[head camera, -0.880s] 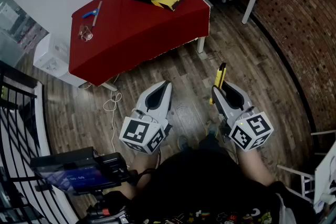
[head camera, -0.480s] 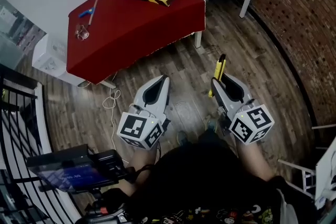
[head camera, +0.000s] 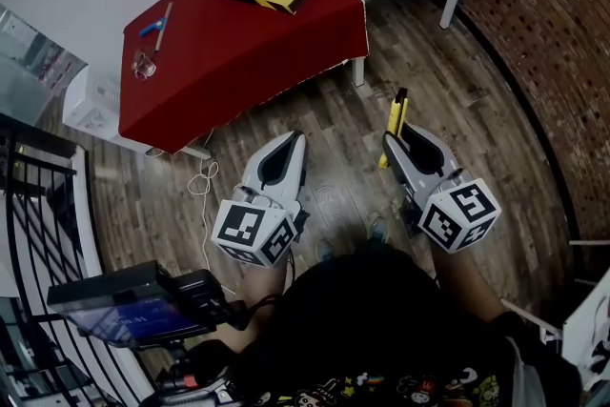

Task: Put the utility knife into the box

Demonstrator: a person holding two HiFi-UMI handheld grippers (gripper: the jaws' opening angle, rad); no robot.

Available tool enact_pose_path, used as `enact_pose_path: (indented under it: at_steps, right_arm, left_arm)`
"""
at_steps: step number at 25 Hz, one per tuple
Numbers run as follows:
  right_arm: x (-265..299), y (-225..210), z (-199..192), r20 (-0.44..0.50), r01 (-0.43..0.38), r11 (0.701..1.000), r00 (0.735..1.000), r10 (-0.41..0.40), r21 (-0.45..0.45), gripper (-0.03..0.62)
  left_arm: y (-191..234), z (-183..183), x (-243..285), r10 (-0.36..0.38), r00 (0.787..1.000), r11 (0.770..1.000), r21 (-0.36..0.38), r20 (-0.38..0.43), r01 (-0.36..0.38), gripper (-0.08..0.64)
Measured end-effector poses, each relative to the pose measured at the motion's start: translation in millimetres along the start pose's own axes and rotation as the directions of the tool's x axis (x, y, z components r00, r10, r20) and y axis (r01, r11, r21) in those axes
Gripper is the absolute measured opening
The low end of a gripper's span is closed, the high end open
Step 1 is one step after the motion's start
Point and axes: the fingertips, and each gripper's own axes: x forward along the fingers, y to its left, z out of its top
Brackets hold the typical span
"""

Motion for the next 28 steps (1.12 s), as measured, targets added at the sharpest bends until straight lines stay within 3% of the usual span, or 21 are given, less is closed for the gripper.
enact_pose_path:
  at_steps: [9, 28]
  right_arm:
    - [1.8, -62.2, 15.5, -0.022, -0.071, 0.997, 0.997, 0.071, 0.004, 0.141]
    - [47.6, -65.0, 9.8, -0.11, -0.156, 0.987, 0.982, 0.153, -0.02, 0.141]
  left_arm:
    - [-34.9, -6.2, 53.7, 0.043, 0.999, 0.999, -0.001, -0.032, -0.043, 0.002]
    - [0.2, -10.4, 89.1, 0.081, 0.997, 0.995, -0.055, -0.018, -0.082, 0.002]
